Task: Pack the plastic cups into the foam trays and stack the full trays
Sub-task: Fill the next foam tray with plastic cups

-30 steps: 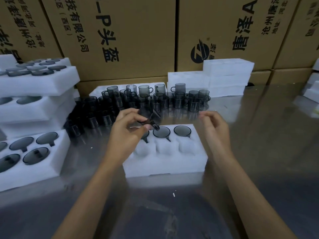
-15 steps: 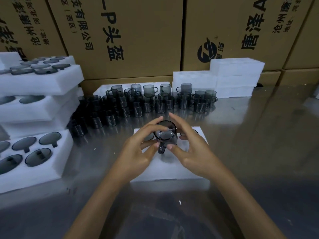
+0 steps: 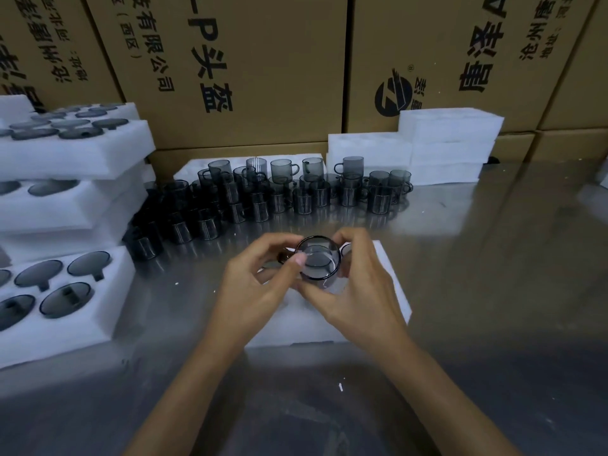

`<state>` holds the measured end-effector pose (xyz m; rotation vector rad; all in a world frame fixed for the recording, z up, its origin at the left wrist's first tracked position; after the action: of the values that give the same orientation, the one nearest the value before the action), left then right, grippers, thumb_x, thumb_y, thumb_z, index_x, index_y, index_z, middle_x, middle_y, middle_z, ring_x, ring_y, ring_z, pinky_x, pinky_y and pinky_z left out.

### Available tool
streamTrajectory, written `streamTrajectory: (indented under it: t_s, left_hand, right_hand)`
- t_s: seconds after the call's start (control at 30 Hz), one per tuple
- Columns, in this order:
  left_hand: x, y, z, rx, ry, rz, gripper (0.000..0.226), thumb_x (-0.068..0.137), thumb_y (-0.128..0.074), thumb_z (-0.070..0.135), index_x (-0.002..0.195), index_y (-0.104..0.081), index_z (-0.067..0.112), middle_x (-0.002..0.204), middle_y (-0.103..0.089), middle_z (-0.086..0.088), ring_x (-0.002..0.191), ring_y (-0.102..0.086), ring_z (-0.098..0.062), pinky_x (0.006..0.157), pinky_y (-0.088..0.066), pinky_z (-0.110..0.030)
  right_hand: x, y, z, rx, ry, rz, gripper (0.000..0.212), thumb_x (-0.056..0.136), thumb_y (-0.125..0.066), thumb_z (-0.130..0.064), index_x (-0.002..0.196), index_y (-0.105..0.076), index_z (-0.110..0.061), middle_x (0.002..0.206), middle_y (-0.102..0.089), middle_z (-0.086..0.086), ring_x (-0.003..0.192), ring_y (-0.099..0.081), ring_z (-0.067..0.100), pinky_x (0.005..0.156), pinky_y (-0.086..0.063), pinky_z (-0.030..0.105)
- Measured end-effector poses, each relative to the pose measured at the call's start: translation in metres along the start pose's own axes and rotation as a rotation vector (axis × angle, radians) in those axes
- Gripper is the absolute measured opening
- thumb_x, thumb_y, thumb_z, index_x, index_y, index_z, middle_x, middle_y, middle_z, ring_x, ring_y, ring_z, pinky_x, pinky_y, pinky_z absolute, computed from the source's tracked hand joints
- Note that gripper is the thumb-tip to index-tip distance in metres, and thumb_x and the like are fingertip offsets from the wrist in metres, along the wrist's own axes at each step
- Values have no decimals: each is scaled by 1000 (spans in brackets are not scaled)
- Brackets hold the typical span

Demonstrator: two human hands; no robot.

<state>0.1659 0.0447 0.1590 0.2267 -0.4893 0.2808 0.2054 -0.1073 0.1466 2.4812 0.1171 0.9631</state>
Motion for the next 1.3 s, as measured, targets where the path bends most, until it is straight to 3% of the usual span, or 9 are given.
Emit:
streamTrajectory:
  t_s: [0.13, 0.27, 0.4, 0.7, 0.83, 0.93, 1.07, 1.17, 1.3]
  left_hand:
    - [8, 20, 1, 15, 23, 70, 17, 90, -65, 2, 101, -74, 11, 96, -76, 1, 95, -70, -12, 83, -52, -16]
    - [8, 33, -2, 4, 86, 64, 15, 90, -65, 1, 98, -76, 6, 92, -77, -2, 88, -71, -9, 77, -52, -14]
    - [7, 33, -11, 19, 163, 3, 14, 90, -64, -3, 95, -76, 3, 90, -77, -3, 83, -71, -5, 71, -50, -10]
    - [7, 28, -28, 105, 219, -168, 14, 96, -57, 1, 98, -71, 3, 110, -74, 4, 109, -65, -1, 91, -47, -13]
    - [6, 29, -37, 55, 288, -180, 18, 98, -56, 11, 100, -73, 10, 128, -65, 12, 137, -34, 9, 99, -31, -7]
    - [6, 28, -45, 53, 321, -206, 20, 99, -55, 14, 110, -71, 19, 148, -46, 16, 146, -11, 7, 106, -16, -15]
    - [5, 39, -68, 157, 451, -229, 56, 93, -65, 18, 139, -45, 42, 164, -10, 15, 151, 1, -4, 123, -10, -41]
    - [0, 43, -77, 20, 530, -229, 78, 86, -72, 25, 149, -30, 45, 160, -19, 18, 148, -12, -3, 122, -20, -39]
    - [-3, 36, -80, -178, 535, -239, 89, 78, -74, 22, 152, -28, 39, 158, -26, 22, 142, -27, 3, 117, -29, -31]
  right_hand:
    - [-9, -19, -14, 73, 44, -121, 63, 78, -78, -46, 123, -35, -37, 99, -44, -28, 89, -50, -12, 72, -40, 4]
    - [-11, -31, -23, 8, 88, -236, 57, 87, -68, -45, 134, -36, -44, 119, -48, -25, 97, -50, -4, 82, -48, 22]
    - [-17, -36, -23, -86, 80, -237, 54, 82, -70, -53, 128, -45, -38, 116, -56, -25, 100, -48, -6, 79, -37, 12]
    - [-17, -32, -27, -212, 113, -148, 45, 80, -73, -56, 110, -62, -25, 97, -64, -16, 92, -53, 6, 72, -37, 20]
    - [-18, -28, -29, -160, 109, -105, 40, 82, -69, -54, 104, -67, -19, 94, -66, -12, 91, -56, 10, 75, -45, 25]
    - [-19, -29, -28, -181, 120, -106, 36, 85, -70, -49, 104, -70, -19, 96, -68, -12, 95, -58, 12, 80, -49, 31]
    - [-20, -35, -26, -303, 159, -154, 38, 86, -62, -52, 103, -73, -20, 100, -68, -10, 98, -57, 14, 81, -50, 35]
    - [-20, -35, -25, -314, 159, -125, 41, 87, -56, -54, 100, -76, -20, 105, -68, -10, 102, -55, 13, 83, -49, 33]
    - [-20, -36, -22, -302, 148, -119, 36, 87, -58, -47, 100, -77, -19, 107, -69, -9, 105, -56, 14, 85, -50, 35]
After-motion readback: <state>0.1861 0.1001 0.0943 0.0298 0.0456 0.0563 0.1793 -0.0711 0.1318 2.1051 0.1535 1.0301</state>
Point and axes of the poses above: each hand's wrist, its own x-axis towards the middle knuckle, its own y-axis out of the back of the hand, z = x × y, the point moved 7 cm from there along x, towards the middle knuckle
